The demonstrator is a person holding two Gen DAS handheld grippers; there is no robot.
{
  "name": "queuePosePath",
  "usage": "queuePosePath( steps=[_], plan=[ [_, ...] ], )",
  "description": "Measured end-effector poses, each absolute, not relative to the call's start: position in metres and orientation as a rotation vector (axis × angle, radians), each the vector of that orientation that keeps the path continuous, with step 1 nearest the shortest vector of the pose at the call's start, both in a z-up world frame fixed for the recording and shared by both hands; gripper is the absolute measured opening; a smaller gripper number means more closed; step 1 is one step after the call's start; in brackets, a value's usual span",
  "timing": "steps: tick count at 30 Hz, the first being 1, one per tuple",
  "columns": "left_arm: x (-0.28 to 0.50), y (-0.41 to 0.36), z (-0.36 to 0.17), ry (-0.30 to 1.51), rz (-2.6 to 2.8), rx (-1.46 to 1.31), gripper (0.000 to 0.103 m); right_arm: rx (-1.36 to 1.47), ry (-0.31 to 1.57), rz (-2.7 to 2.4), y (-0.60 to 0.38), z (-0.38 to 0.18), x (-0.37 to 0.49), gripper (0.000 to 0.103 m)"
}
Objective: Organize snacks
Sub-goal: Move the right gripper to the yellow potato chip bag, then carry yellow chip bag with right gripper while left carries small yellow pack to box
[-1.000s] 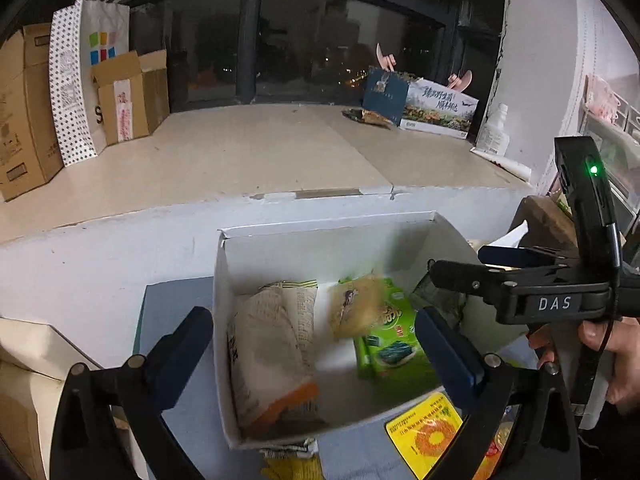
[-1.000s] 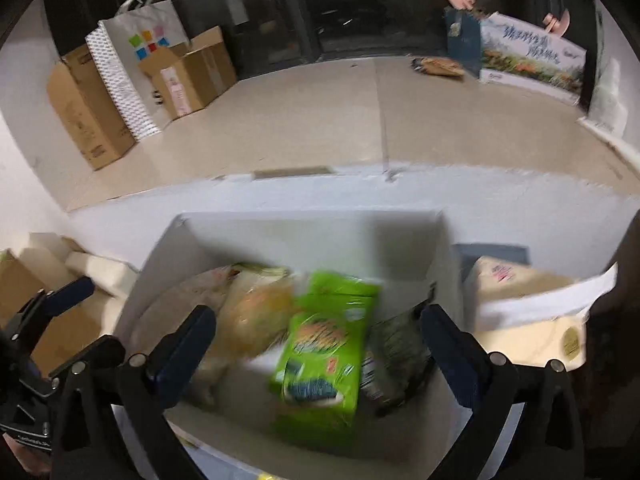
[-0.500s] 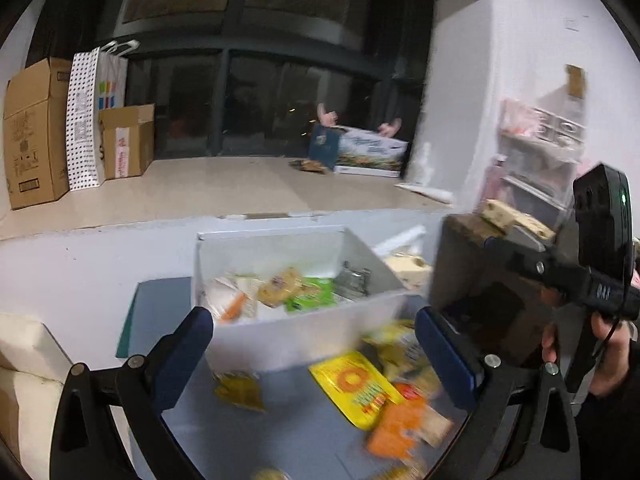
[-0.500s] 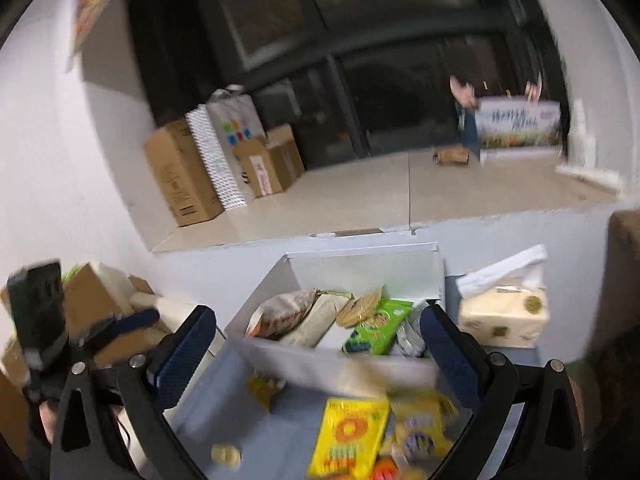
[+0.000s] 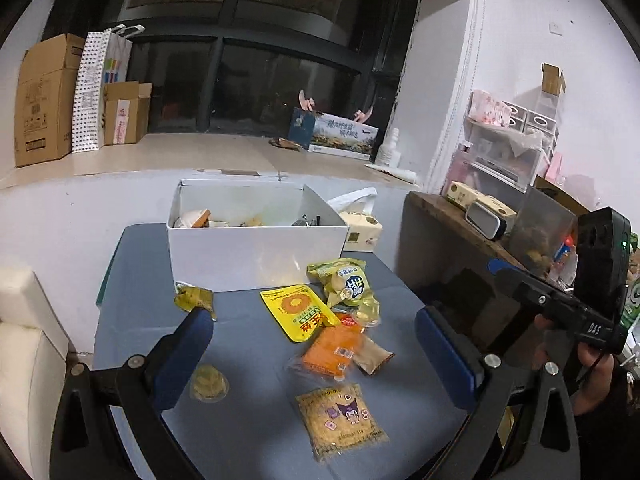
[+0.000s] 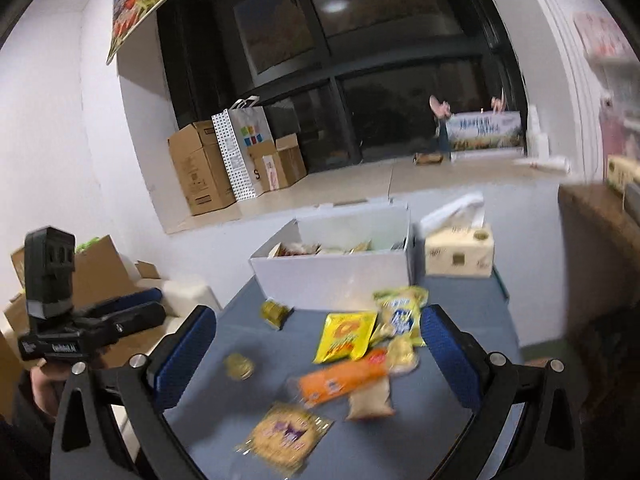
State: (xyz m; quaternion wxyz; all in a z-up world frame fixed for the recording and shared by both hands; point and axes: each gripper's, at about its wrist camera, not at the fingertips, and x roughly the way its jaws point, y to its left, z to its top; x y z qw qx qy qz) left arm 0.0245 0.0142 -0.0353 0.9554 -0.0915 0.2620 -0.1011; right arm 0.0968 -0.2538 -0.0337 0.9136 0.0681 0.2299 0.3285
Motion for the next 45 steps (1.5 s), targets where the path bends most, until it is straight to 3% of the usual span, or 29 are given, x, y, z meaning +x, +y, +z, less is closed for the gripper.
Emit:
queuePosePath(
  steps=[11, 25, 26, 27, 28, 29, 30, 45],
  plan=[
    [0.001, 0.024, -0.035, 0.522, -0.16, -0.173, 0.103, 0.06, 0.629, 0.599, -0.243, -0.076, 0.139, 0.103],
    [0.018, 0.039, -0.065, 0.588, -0.149, -0.233, 0.103, 0.005, 1.003, 0.531, -0.188, -0.173, 0.316, 0.103],
    [0.02, 0.042, -0.068, 0.598, -0.14, -0.241, 0.103, 0.007, 1.028, 0.534, -0.185, -0.18, 0.322, 0.1],
    [0.024, 0.046, -0.072, 0.611, -0.131, -0.256, 0.103, 0.009, 1.032, 0.535, -0.185, -0.185, 0.326, 0.071],
    [0.026, 0.049, -0.074, 0.617, -0.127, -0.266, 0.103, 0.017, 1.028, 0.543, -0.186, -0.187, 0.328, 0.06],
    [0.029, 0.052, -0.077, 0.627, -0.121, -0.276, 0.103, 0.027, 1.014, 0.539, -0.188, -0.185, 0.326, 0.06],
    [0.034, 0.056, -0.081, 0.642, -0.114, -0.285, 0.103, 0.026, 1.006, 0.542, -0.189, -0.183, 0.323, 0.052],
    [0.209, 0.091, -0.152, 0.867, 0.039, -0.164, 0.103, 0.115, 0.669, 0.603, -0.264, -0.078, 0.209, 0.052]
  ],
)
